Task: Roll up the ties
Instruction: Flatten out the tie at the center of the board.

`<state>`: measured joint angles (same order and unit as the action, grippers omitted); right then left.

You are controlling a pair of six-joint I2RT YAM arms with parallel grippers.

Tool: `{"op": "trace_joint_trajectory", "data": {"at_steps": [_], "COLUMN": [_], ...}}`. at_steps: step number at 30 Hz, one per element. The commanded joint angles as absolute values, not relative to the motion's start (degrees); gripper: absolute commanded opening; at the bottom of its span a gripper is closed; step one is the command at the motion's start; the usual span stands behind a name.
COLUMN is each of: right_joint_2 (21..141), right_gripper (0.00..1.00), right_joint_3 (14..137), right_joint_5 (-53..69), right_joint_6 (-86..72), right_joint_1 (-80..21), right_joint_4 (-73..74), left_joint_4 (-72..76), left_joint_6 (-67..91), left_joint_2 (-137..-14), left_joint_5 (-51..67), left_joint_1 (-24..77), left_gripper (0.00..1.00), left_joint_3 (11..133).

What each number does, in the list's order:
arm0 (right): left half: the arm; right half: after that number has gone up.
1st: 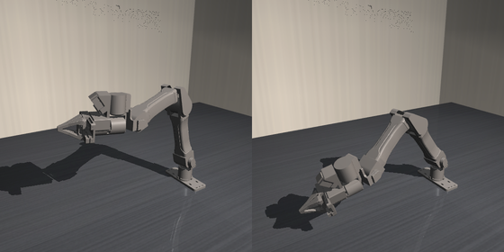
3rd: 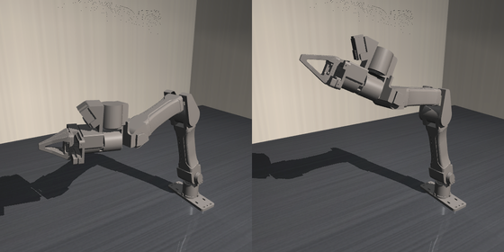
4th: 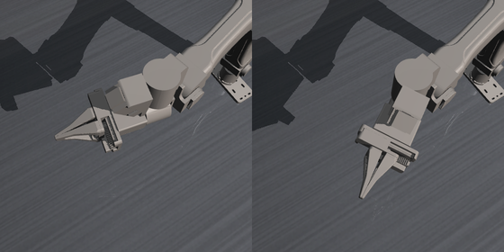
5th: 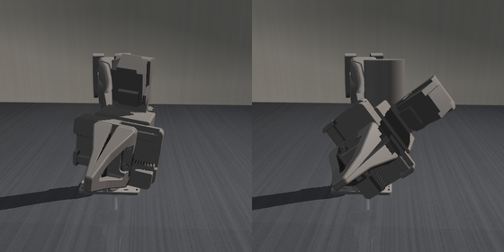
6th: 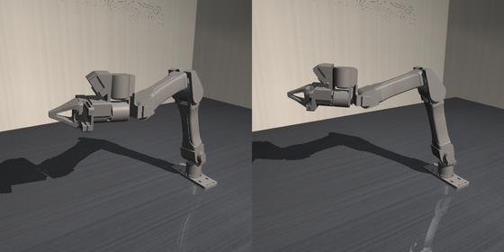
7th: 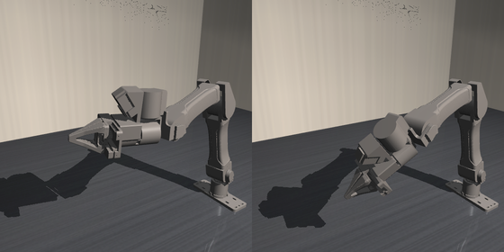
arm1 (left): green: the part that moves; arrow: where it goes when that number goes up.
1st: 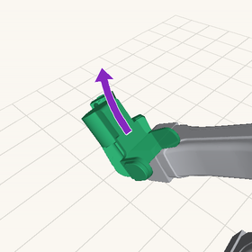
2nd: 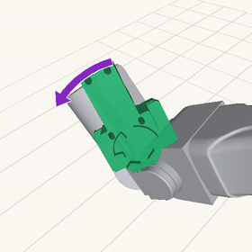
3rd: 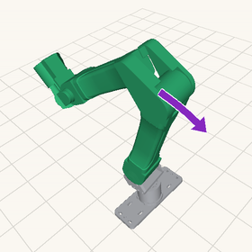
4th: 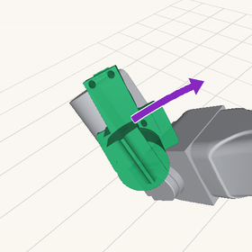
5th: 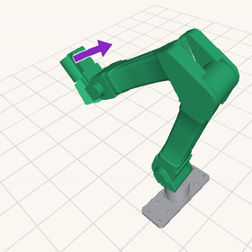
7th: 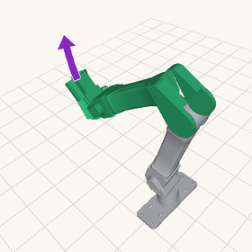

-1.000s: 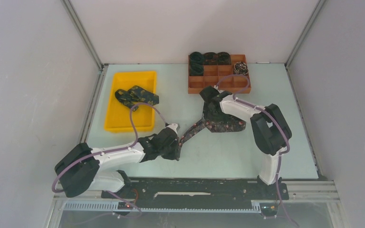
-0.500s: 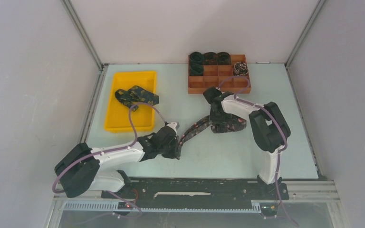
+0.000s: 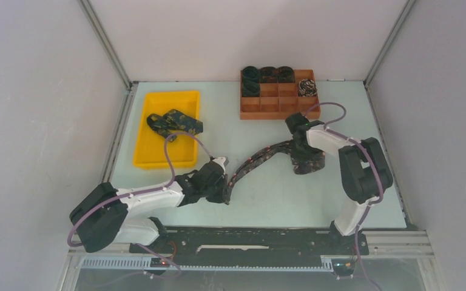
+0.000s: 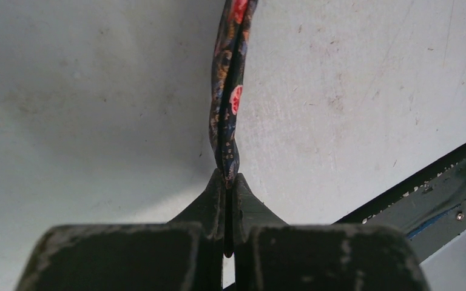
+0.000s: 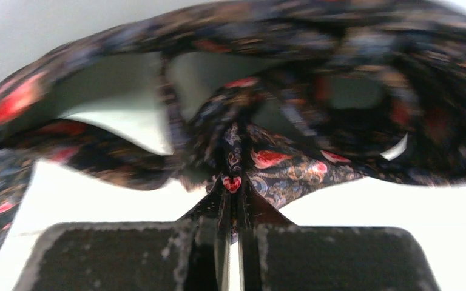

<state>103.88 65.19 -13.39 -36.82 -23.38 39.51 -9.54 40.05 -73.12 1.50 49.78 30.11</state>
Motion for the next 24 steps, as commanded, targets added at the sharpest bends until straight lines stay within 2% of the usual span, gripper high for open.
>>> {"op": "trace_joint_trajectory", "data": {"at_steps": [1,9,11,13,15,18,24], "right_joint_2": [97.5,94.2,93.0,90.8,87.7,82.8,79.6], "right_gripper": [0.00,0.01,0.14,0.40,0.53,0.56,0.56], "right_joint_3": [63.4,65.1,66.3,67.5,68.1,68.1,63.3], "right_joint_5": [-17.3,-17.7,-17.6,-19.4,-20.9,-19.7,-16.3], "right_joint_6": [-34.3,-30.7,-30.5,-30.2,-29.7,-30.5,-35.9], "right_joint_1": [-16.9,-5.4,-2.0,-0.5,-0.5,-2.6,-16.8], "right_joint_4": [41.0,40.9,42.5,44.3,45.9,48.1,46.4], "left_joint_4": [-7.8,-6.6,-6.2,-5.7,-5.1,-4.2,-3.7], "left_joint_6": [39.5,39.5,39.4,39.4,39.5,39.6,39.8], "left_joint_2": [-72.3,-72.3,-72.0,-71.4,-70.7,-69.8,-69.8], "left_joint_5": [3.0,3.9,4.2,4.7,5.0,5.5,6.0], "left_joint_1": [48.9,48.2,47.9,47.5,47.3,46.8,46.6], "left_gripper": [0.00,0.00,0.00,0.00,0.00,0.00,0.00], "left_joint_3": [29.3,28.9,28.6,28.0,27.3,26.4,26.2]}}
